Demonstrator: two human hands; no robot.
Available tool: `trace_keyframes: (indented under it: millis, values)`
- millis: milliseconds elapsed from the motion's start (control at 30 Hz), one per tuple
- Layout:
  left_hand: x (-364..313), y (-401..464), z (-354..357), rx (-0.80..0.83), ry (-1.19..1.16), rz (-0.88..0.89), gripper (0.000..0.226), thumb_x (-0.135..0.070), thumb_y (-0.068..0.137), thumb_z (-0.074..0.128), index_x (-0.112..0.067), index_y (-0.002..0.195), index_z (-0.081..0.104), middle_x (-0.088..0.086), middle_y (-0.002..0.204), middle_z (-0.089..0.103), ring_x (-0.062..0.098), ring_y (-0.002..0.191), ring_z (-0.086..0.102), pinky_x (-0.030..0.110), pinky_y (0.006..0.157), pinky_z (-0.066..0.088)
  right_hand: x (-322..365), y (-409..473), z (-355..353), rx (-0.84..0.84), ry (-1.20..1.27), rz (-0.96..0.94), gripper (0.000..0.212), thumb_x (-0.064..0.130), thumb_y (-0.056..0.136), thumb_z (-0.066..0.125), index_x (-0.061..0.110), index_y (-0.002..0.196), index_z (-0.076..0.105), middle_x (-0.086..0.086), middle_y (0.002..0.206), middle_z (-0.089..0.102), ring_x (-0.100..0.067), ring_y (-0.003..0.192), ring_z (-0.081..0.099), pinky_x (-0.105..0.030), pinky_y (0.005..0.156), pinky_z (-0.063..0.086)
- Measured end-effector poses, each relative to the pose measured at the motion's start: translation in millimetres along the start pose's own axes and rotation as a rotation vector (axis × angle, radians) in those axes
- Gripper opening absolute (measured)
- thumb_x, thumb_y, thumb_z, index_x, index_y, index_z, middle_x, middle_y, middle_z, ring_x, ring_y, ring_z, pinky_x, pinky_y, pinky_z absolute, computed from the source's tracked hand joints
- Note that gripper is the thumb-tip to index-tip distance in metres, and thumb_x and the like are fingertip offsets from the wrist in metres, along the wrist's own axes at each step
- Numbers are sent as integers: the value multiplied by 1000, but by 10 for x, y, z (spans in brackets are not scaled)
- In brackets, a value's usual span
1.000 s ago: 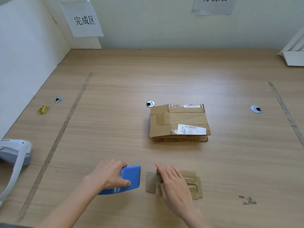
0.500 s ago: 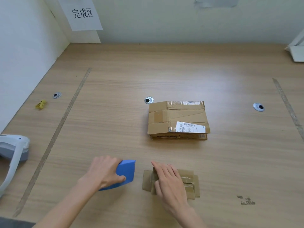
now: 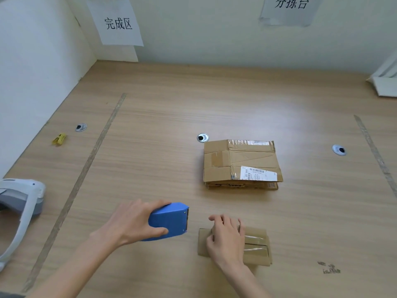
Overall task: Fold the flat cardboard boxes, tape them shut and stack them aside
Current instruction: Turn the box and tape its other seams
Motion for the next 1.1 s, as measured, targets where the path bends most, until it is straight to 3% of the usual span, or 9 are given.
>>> trace_keyframes:
  millis: [100, 167, 333, 433, 567, 767, 967, 1100]
  values:
    - [61, -52, -61, -6, -68, 56, 75, -72, 66, 57, -63, 137, 35, -27, 93, 67, 4, 76, 60, 24, 68, 50, 19, 20, 4, 38, 4, -15, 50, 44, 91, 54, 39, 140, 45, 19, 134, 49, -7, 135, 41, -37, 123, 0]
    - [73, -76, -96, -4, -125, 104, 74, -70, 67, 62, -66, 135, 34, -29, 97, 66, 5, 79, 60, 23, 71, 49, 27, 17, -97, 13, 103, -44, 52, 54, 92, 55, 40, 141, 44, 22, 134, 48, -4, 133, 41, -32, 124, 5]
    - [-66, -3, -276, -15, -231, 219, 70, -67, 67, 67, -69, 129, 36, -50, 112, 51, -6, 92, 55, 18, 75, 47, 79, -39, -561, -156, 525, -118, 29, 25, 99, 60, 39, 125, 62, 27, 125, 59, 2, 123, 52, -18, 99, 43]
    - [-198, 149, -368, -21, -280, 250, 68, -69, 64, 66, -72, 125, 37, -33, 108, 61, -3, 100, 51, 21, 82, 46, 217, 27, -612, 81, 913, -97, 29, 27, 106, 53, 44, 129, 61, 26, 127, 65, 4, 125, 55, -22, 100, 47]
    - [-491, 313, -485, -50, -237, 337, 69, -72, 66, 63, -71, 128, 33, -36, 116, 57, 3, 102, 50, 18, 83, 45, 346, 79, -837, 219, 1152, -130, 37, 26, 106, 48, 41, 139, 58, 13, 136, 64, -9, 131, 57, -32, 110, 45]
    - [-786, 424, -633, -128, -202, 430, 67, -67, 73, 67, -72, 130, 31, -18, 115, 66, 10, 104, 53, 6, 92, 33, 139, 103, -1131, 138, 1127, -165, 35, 21, 103, 53, 36, 132, 66, 10, 130, 69, -12, 128, 61, -40, 110, 48]
    - [-1098, 441, -739, -175, -137, 513, 78, -48, 73, 84, -64, 130, 35, -19, 111, 68, 14, 98, 58, 3, 98, 24, -66, 133, -1314, 28, 1096, -184, 40, 18, 101, 59, 45, 130, 63, 9, 115, 70, -14, 118, 64, -26, 99, 52]
    - [-1241, 421, -775, -189, -117, 534, 81, -42, 72, 88, -61, 130, 36, -15, 108, 70, 14, 99, 58, -1, 96, 21, -129, 176, -1295, 42, 1074, -198, 29, 17, 102, 58, 28, 127, 70, 9, 116, 64, -13, 118, 65, -36, 103, 54]
Point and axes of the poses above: each hand's wrist, its own y-axis towards the middle knuckle, its own z-axis out of the palm, x = y × z, the point moved 10 cm from there along y, towards the middle knuckle
